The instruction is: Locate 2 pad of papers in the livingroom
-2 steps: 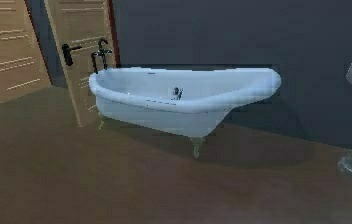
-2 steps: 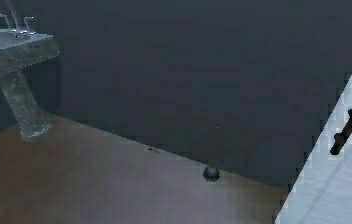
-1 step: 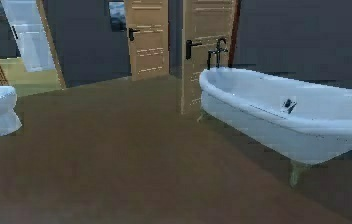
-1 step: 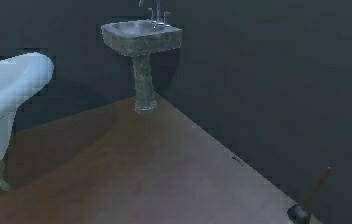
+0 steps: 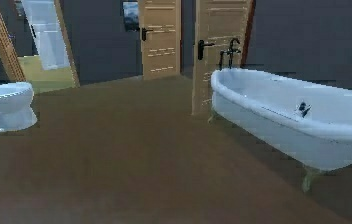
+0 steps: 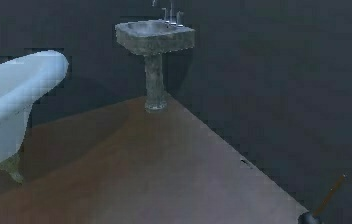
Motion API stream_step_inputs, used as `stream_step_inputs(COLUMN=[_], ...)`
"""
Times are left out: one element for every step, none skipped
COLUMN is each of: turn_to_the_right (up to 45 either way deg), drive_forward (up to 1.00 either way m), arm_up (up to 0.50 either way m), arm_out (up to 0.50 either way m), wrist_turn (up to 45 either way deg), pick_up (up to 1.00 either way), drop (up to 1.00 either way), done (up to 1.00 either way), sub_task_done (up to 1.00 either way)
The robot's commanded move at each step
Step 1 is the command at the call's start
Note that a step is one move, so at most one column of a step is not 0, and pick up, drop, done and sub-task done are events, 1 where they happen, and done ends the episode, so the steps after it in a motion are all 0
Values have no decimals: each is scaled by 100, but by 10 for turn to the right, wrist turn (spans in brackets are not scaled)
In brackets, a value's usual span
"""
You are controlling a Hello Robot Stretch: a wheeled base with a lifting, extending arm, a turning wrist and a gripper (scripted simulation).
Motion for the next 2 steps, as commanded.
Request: stream_step_inputs(turn_to_the_right=[0,-150], drive_forward=[45,0], arm_up=[0,0], arm_out=[0,0], wrist_turn=[0,0], pick_up=[0,0], drop=[0,0], done=[0,0], sub_task_done=[0,0])
